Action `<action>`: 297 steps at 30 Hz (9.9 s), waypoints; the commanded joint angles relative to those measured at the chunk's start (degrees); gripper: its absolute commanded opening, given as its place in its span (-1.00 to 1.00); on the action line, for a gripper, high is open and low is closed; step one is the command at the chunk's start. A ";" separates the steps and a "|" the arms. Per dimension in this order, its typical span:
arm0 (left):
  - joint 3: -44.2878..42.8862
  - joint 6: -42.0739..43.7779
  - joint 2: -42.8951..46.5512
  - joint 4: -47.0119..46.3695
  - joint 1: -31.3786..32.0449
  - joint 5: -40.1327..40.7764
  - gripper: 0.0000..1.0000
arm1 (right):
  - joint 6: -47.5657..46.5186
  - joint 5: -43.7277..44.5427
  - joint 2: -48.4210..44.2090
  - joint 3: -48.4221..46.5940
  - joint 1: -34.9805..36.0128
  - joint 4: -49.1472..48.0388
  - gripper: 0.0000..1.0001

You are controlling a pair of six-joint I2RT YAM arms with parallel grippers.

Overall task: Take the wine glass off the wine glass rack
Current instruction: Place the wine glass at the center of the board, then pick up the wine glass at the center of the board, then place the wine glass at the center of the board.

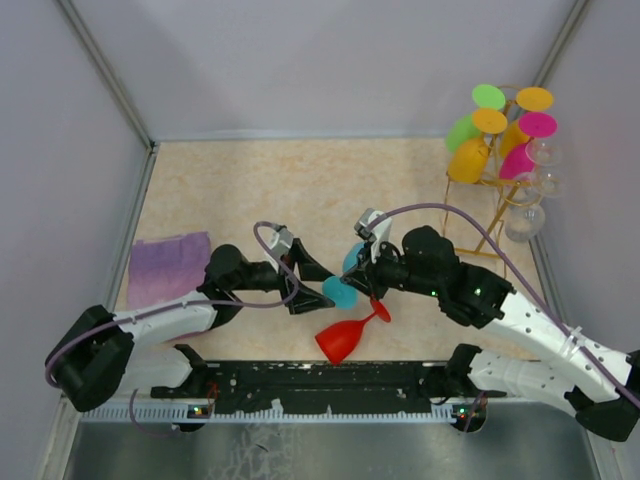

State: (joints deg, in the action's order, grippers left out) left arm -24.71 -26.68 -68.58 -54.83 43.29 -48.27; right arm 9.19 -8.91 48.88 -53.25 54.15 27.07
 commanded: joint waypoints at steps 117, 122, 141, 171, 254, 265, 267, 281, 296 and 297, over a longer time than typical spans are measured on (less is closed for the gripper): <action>-3.49 -21.15 58.15 80.12 0.65 74.07 0.99 | -6.57 19.50 50.06 -42.48 0.02 -8.81 -1.00; -4.23 -24.53 60.98 84.76 0.65 76.34 0.99 | -4.79 16.36 59.40 -49.08 0.05 -9.03 -1.00; -8.12 -25.66 64.43 93.15 0.66 79.36 0.99 | -6.55 12.99 71.24 -55.82 0.02 -5.51 -0.57; -5.16 -26.28 45.25 73.05 0.60 55.20 0.99 | 5.03 24.85 22.51 -17.09 0.05 5.81 0.70; -3.24 -16.22 50.05 57.85 0.53 45.59 0.97 | 38.04 19.33 -5.20 10.21 0.04 7.91 -1.00; -9.51 -10.67 41.26 58.70 0.56 33.99 0.94 | 47.17 23.49 -8.78 14.94 -0.01 0.34 -1.00; -10.97 -8.74 38.63 60.51 0.57 30.61 0.91 | 48.09 24.40 -9.28 15.12 0.01 -0.12 -1.00; -8.21 -12.88 46.23 64.67 0.52 47.37 0.83 | 48.71 26.83 -13.59 15.81 0.00 -0.18 -1.00; -6.21 -20.35 34.44 54.05 0.57 37.14 0.40 | 47.03 26.69 -14.25 13.33 0.04 -2.87 -1.00; -6.83 -20.09 33.78 55.59 0.53 37.66 0.34 | 46.40 26.59 -14.24 13.21 0.06 -2.93 -1.00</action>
State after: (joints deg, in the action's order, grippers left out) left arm -30.22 -44.80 -32.64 3.31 43.99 -8.67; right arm 56.62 15.84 35.31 -37.85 54.00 28.21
